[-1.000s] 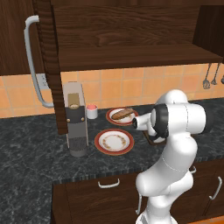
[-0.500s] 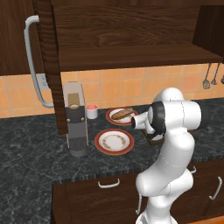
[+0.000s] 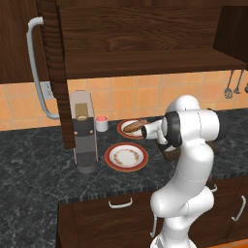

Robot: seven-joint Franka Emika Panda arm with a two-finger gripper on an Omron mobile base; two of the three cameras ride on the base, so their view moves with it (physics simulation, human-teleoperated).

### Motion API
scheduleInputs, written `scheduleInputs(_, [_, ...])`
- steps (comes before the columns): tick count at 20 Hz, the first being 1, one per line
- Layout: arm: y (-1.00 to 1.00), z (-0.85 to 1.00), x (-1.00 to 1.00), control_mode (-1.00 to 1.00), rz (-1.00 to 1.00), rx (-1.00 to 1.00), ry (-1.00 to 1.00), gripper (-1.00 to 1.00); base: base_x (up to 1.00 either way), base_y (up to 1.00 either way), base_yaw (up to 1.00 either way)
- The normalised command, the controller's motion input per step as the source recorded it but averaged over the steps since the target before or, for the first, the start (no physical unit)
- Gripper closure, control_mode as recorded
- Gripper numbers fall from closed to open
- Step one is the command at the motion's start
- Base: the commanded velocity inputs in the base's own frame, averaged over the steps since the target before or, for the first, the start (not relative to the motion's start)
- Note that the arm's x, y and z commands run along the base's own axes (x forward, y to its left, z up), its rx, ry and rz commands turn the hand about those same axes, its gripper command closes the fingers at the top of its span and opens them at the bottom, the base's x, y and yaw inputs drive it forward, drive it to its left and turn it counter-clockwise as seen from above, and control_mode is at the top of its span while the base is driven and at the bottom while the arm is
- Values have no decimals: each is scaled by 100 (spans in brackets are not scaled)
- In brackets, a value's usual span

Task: From the different types of pastries on the counter, select a croissant and place it on the cutting board. Then retrieve a jar of jam from the cabinet and place it alongside the croissant on the cutting board.

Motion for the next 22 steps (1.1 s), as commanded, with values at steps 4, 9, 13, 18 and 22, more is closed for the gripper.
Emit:
scheduleInputs(4, [0, -77, -28, -100, 0, -7, 1, 100, 0, 0, 0])
scheduleInputs(9, [2, -87, -29, -100, 0, -7, -9, 100, 0, 0, 0])
scheduleInputs(13, [1, -67, 0, -100, 0, -4, -8, 100, 0, 0, 0])
scheduleInputs(18, [0, -66, 0, -100, 0, -5, -12, -100, 0, 0, 0])
scheduleInputs(22, [1, -20, -31, -100, 0, -2, -29, -100, 0, 0, 0])
